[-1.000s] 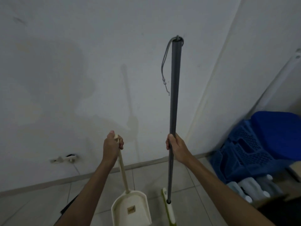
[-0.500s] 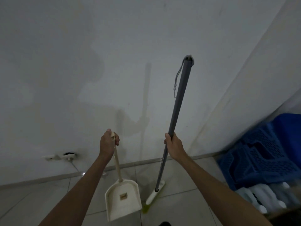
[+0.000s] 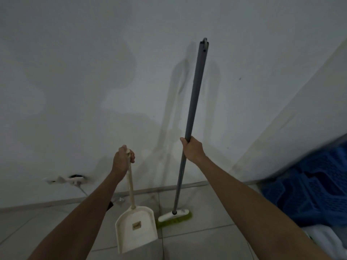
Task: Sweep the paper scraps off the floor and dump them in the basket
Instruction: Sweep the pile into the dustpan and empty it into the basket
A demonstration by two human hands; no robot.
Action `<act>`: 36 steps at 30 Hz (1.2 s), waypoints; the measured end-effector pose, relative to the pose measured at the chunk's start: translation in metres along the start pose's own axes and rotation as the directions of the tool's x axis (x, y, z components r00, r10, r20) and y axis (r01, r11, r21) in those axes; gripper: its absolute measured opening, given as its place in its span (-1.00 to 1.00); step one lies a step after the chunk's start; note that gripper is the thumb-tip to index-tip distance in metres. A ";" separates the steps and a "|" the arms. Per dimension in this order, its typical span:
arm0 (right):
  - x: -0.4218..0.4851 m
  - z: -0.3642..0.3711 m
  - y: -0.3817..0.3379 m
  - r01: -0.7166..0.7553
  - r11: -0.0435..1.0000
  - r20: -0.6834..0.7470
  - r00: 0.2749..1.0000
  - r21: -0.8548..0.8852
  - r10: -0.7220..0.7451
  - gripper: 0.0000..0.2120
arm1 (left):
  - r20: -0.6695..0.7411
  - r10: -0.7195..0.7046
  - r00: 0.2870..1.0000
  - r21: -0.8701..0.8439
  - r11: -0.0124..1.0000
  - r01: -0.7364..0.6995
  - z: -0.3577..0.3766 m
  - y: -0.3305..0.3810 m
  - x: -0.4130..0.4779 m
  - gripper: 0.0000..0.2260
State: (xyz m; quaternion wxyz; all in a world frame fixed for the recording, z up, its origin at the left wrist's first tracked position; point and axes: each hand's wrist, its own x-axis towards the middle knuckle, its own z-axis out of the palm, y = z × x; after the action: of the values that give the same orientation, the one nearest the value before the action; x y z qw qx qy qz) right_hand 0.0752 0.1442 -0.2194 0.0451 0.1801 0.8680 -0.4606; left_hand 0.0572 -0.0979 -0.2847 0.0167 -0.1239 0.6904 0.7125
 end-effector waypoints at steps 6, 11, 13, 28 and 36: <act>0.034 0.011 -0.003 0.011 0.999 -0.031 0.999 -0.033 -0.012 -0.70 | -0.033 -0.030 0.999 -0.032 0.999 0.029 -0.004 -0.003 0.042 -0.35; 0.041 0.022 0.006 0.057 0.998 -0.084 0.995 -0.037 -0.060 -0.71 | -0.038 -0.075 0.996 -0.040 0.997 0.073 -0.004 -0.014 0.057 -0.51; 0.042 0.024 0.007 0.075 0.997 -0.090 0.993 -0.033 -0.078 -0.70 | -0.028 -0.082 0.996 -0.011 0.997 0.081 -0.006 -0.016 0.060 -0.49; 0.034 0.016 0.006 0.014 0.994 0.054 0.999 -0.110 -0.008 -0.64 | -0.255 0.051 0.966 0.490 0.868 0.083 -0.018 0.013 0.031 -0.57; 0.026 0.007 -0.013 -0.018 0.990 0.087 0.996 -0.139 0.031 -0.65 | -0.119 0.019 0.993 0.649 0.758 0.064 -0.052 0.039 0.013 -0.69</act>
State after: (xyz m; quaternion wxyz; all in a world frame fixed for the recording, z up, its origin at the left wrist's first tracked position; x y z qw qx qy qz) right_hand 0.0458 0.1390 -0.2193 0.1015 0.1667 0.8925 -0.4066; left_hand 0.0454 -0.1529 -0.2496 0.0263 -0.1607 0.8932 0.4191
